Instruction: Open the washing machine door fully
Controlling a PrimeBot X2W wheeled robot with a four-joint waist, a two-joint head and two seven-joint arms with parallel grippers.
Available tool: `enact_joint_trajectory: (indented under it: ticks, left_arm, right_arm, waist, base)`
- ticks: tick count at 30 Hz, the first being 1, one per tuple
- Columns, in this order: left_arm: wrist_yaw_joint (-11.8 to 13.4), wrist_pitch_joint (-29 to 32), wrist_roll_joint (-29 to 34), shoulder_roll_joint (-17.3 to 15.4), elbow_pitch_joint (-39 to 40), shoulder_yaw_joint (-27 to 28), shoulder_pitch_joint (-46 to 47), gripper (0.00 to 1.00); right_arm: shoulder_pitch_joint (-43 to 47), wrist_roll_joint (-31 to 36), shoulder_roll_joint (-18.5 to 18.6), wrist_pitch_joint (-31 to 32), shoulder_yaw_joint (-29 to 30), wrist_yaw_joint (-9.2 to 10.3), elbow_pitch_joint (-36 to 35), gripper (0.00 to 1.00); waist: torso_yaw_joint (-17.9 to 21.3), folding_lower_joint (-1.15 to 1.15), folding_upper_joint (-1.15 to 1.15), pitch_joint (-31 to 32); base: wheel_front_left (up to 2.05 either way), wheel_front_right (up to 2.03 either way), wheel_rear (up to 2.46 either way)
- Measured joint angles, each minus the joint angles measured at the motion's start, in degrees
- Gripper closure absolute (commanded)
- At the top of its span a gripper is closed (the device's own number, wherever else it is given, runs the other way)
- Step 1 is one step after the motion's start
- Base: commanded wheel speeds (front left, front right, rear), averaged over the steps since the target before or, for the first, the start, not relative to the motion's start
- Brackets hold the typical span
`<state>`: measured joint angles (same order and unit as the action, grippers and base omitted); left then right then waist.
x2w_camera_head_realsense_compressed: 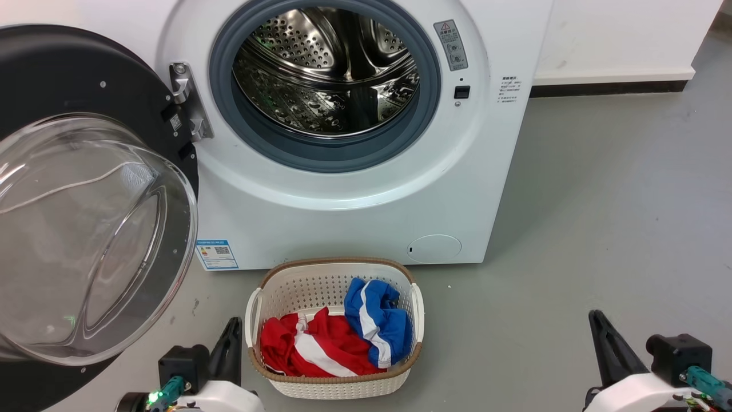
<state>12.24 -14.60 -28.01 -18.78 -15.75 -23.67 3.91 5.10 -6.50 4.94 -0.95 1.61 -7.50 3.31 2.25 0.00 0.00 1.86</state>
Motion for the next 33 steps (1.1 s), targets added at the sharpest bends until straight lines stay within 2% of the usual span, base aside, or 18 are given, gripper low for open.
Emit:
enact_joint_trajectory:
  ticks: [21, 33]
  left_arm:
    - [-5.2, 5.5, -17.4, 4.3, -0.3, 7.6, -0.5, 1.0]
    - [-7.7, 8.1, -25.4, 6.2, 0.0, 11.3, -0.1, 1.0]
  right_arm:
    - [-1.8, -22.8, -0.6, 2.0, 1.3, 0.0, 3.2, 1.0]
    - [-3.1, -33.6, -0.8, 3.0, 1.9, 0.01, 4.5, 1.0]
  waist:
    - [-0.4, 0.0, 0.0, -0.4]
    - [-0.6, 0.0, 0.0, -0.5]
  base:
    - [0.0, 0.0, 0.0]
    - [0.0, 0.0, 0.0]
